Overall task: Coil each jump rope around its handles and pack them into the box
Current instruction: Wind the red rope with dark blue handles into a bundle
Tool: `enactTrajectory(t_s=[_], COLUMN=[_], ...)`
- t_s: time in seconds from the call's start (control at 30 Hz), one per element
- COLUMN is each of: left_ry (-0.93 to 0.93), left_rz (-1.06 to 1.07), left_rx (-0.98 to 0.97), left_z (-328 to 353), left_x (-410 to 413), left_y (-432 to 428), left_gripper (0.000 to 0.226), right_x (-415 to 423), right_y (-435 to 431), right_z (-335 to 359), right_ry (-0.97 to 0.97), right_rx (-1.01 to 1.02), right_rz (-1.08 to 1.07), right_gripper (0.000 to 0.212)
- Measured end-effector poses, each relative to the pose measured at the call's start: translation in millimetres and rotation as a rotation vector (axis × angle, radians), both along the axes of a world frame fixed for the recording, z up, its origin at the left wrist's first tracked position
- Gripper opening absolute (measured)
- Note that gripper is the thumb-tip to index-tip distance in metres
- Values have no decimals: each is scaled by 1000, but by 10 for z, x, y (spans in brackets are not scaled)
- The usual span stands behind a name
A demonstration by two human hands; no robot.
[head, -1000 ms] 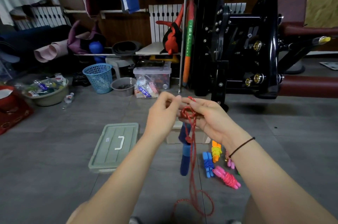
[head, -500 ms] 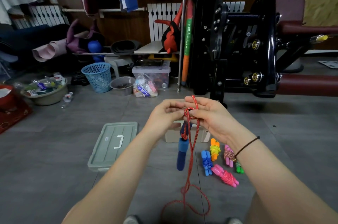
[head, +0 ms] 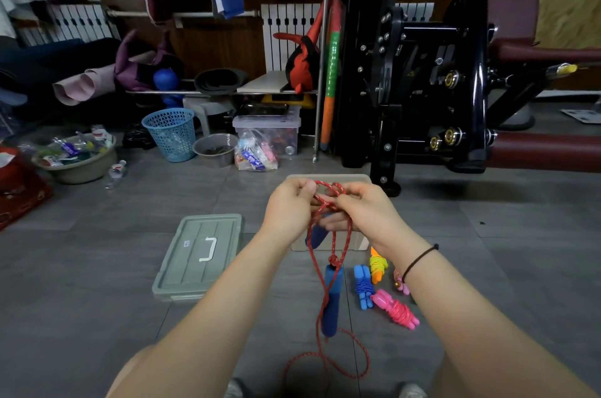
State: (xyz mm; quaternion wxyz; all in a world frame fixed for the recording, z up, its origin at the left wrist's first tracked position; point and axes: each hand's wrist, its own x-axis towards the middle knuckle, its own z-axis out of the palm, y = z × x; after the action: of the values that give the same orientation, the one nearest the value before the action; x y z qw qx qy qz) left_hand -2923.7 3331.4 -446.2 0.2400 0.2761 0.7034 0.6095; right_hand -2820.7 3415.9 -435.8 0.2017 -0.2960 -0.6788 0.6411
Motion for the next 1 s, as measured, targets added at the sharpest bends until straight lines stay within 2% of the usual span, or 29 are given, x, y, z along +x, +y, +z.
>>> enactTrajectory(t_s=[0.07, 0.13, 0.23, 0.37, 0.43, 0.47, 0.53, 0.6, 0.63, 0.7, 0.8, 1.0], left_ry=[-130, -243, -313, -402, -396, -319, 19, 382, 486, 576, 732, 744], left_rz=[9, 4, 41, 179, 236, 231, 128, 36, 19, 15, 39, 61], left_rx=[74, 158, 239, 366, 361, 329, 139, -108, -182, -245, -311, -373], left_z=[54, 84, 93, 127, 170, 183, 203, 201, 194, 182, 150, 112], left_x=[54, 98, 83, -23, -77, -112, -156, -165, -161, -126, -104, -94], left_y=[-6, -10, -18, -17, -32, -45, -112, -164, -175, -174, -157, -169], left_gripper=[21, 24, 26, 16, 21, 28, 39, 38, 32, 14, 24, 7], right_x=[-29, -72, -134, -181, -203, -207, -192, -156, -137, -113, -111, -139], right_y=[-19, -25, -23, -84, -132, -146, -146, -125, -116, -119, -147, -168], right_z=[-13, -48, -86, -68, -49, -40, -23, 3, 13, 12, -1, -11], right_ry=[-52, -121, -162, -83, 11, 57, 135, 170, 170, 161, 147, 166], right_rx=[-32, 53, 83, -6, -74, -97, -113, -88, -67, -49, -28, -97], right_rz=[-55, -118, -150, -134, -121, -118, -110, -92, -74, -44, -38, -57], right_gripper=[15, 13, 14, 13, 10, 8, 11, 16, 17, 18, 15, 17])
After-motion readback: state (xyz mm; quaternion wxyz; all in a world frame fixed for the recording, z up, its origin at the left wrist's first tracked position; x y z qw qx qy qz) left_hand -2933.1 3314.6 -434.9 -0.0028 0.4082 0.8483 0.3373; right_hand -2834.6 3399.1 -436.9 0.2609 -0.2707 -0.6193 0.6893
